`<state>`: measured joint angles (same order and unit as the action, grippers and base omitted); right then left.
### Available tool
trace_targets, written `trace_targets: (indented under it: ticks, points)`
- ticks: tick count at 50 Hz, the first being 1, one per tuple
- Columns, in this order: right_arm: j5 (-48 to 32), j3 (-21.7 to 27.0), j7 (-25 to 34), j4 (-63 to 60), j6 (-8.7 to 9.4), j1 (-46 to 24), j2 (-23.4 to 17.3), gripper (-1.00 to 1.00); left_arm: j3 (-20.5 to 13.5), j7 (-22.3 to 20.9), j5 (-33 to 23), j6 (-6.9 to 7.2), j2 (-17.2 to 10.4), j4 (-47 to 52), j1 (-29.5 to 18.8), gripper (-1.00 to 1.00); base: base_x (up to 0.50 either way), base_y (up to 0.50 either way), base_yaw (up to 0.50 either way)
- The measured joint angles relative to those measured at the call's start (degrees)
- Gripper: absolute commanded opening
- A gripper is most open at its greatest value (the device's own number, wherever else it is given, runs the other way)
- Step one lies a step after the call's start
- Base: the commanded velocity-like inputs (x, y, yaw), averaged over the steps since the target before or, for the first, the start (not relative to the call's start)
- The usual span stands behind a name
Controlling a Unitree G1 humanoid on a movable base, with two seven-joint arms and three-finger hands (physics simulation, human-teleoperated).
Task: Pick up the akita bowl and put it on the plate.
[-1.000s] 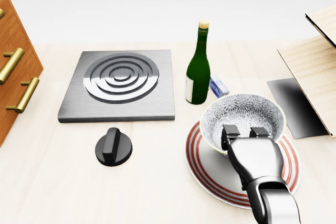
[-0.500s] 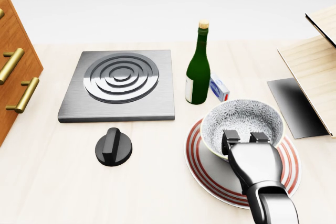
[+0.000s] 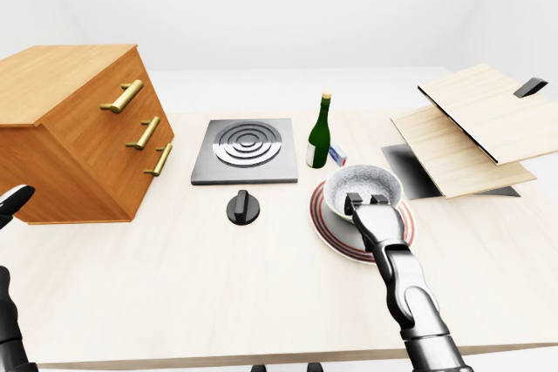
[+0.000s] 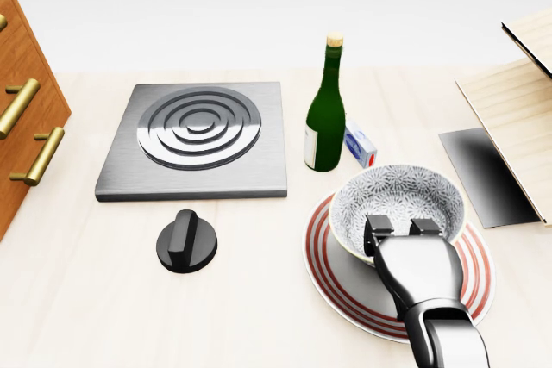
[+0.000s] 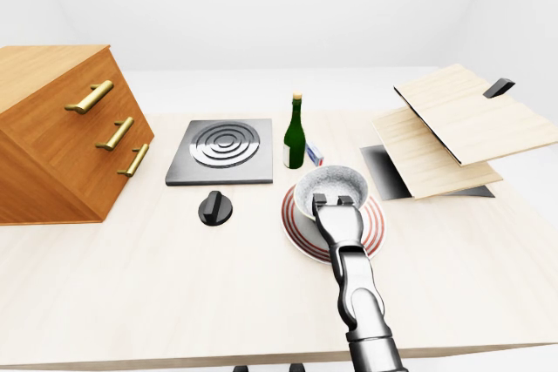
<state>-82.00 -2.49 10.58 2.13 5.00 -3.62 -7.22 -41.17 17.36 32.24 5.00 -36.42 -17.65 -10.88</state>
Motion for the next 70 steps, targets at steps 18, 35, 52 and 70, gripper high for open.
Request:
trace_targets:
  ticks: [18, 35, 52, 70]
  points:
    - [-0.44, -0.17, -0.28, 0.23, 0.0, -0.08, -0.02, -1.0, -0.17, 0.06, -0.08, 0.0, 0.08, 0.42, 0.1, 1.0, 0.0, 0.0, 0.0]
    - [4.04, 0.12, 2.57, -3.58, 0.0, 1.41, 0.88, 1.0, -0.28, 0.11, -0.09, 0.0, 0.06, 0.66, 0.1, 1.0, 0.0, 0.0, 0.0]
    - [-0.7, -3.64, 19.61, -29.74, 0.0, 9.46, 4.54, 1.0, -0.47, 0.04, -0.03, 0.0, 0.07, 0.84, 0.23, 1.0, 0.0, 0.0, 0.0]
    - [-13.18, -11.85, 29.42, -55.0, 0.0, 9.62, 10.89, 1.0, -0.62, 0.08, 0.03, 0.0, 0.08, 1.23, 0.32, 1.0, 0.0, 0.0, 0.0]
